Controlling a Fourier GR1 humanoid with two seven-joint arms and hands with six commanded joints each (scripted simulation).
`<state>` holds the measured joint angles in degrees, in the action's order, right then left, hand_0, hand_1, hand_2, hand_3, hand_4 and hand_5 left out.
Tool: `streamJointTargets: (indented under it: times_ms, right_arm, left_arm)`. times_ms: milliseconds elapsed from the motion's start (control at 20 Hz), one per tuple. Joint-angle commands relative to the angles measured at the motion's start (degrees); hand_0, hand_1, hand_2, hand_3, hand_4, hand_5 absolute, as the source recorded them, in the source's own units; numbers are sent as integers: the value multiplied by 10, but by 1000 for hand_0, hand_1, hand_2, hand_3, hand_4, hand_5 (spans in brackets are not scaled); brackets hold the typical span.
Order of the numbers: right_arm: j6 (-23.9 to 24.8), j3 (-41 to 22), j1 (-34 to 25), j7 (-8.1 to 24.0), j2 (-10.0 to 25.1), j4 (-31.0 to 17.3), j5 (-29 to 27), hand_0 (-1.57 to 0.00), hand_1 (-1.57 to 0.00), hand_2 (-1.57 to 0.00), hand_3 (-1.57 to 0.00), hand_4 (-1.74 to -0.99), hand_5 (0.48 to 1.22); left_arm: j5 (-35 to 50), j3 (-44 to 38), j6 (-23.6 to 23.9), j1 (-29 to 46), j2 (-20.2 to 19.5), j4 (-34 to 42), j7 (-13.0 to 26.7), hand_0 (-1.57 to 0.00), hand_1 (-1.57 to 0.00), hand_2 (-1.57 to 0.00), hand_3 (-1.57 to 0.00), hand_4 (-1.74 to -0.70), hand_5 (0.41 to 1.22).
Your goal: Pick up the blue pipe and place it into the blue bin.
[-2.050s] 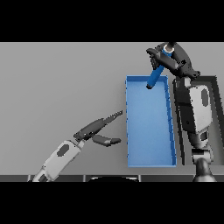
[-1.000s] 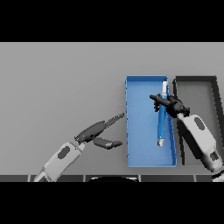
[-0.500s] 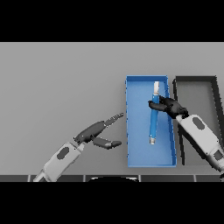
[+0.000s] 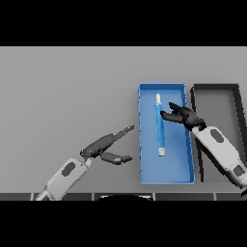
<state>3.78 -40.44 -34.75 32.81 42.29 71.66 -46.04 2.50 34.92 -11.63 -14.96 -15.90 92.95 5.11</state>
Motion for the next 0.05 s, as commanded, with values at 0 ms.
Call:
streamJointTargets:
  times_ms: [0]
  right_arm:
    - [-8,1,-5,-1,1,-6,0,-20,-15,-14,-8,-1186,769]
  left_arm:
    - [-3,0,2,1,1,-3,-1,1,1,1,1,-826,474]
